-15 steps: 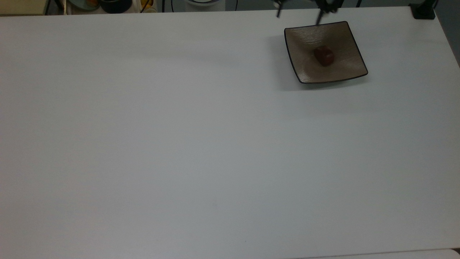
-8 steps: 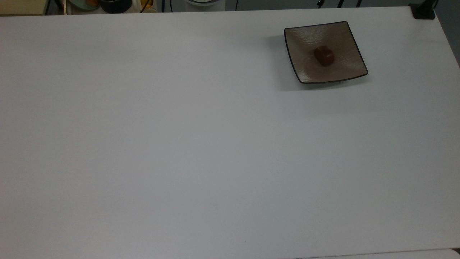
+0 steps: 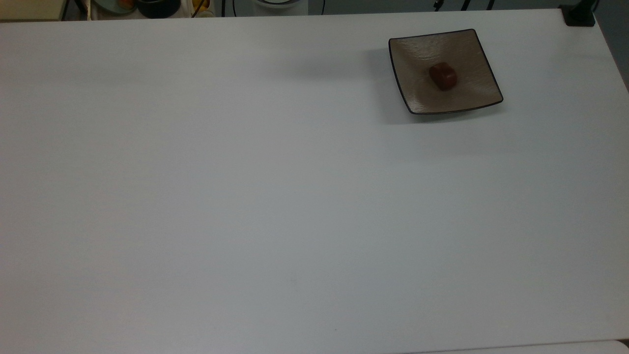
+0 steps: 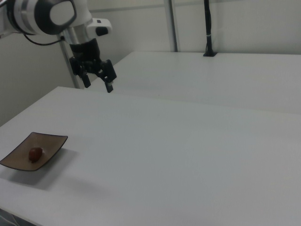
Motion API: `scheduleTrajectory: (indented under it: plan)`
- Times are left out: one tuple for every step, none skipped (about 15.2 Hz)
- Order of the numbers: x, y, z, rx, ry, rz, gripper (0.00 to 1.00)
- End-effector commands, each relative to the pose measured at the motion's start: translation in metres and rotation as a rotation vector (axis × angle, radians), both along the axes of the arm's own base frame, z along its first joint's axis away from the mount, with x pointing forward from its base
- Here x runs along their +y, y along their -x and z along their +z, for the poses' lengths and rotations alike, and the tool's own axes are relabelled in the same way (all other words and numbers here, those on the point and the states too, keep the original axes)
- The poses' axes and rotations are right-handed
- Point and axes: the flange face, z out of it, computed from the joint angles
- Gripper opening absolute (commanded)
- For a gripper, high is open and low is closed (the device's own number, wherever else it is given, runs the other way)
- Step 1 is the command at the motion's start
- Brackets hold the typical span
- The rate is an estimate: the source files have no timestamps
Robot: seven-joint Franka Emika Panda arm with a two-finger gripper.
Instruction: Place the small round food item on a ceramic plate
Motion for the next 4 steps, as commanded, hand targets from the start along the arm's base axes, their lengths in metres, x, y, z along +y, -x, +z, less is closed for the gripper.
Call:
scheduleTrajectory:
  plan:
    - [-0.0114, -0.0142, -0.0126, -0.024, -0.006, 0.123, 1.00]
    - [-0.0154, -0.0145, -0.0126, -0.025, -0.009, 0.117, 1.00]
    - [-0.0146, -0.0142, -0.0135, -0.021, -0.010, 0.108, 1.00]
    - [-0.0129, -0.0147, -0.0142, -0.021, -0.010, 0.111, 1.00]
